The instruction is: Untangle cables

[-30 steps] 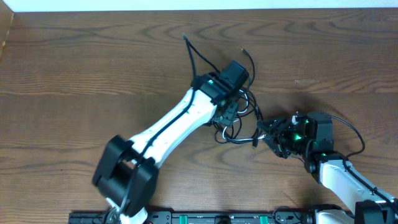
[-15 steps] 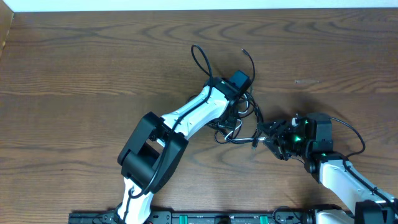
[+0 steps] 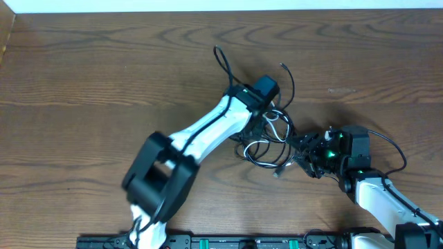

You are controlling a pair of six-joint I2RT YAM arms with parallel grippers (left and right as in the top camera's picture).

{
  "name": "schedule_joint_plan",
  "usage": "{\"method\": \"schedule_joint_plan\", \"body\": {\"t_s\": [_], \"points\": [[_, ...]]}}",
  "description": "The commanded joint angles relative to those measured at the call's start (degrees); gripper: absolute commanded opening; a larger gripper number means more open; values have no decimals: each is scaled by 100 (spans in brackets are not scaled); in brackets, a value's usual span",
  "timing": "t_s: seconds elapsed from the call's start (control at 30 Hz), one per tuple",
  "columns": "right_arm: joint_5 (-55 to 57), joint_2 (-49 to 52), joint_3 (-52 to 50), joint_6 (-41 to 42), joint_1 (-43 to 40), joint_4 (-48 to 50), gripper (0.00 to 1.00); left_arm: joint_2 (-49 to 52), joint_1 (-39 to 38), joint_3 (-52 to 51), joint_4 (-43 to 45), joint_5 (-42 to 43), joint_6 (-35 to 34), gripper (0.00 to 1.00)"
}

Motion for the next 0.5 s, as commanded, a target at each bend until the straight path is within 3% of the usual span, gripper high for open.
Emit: {"method": "schedule_joint_plan", "body": {"t_s": [0.0,0.23,0.47], "points": [[39,-2,28,-101,39,-20,69,-1036,-4,0,111,-35,1056,7],[-101,-4,28,-313,39,-17,74,-2393,-2,0,321,-35,2577,7],[-376,-4,28,-470,39,70,80,-2817,-2,0,319,-39,2719,8]]}}
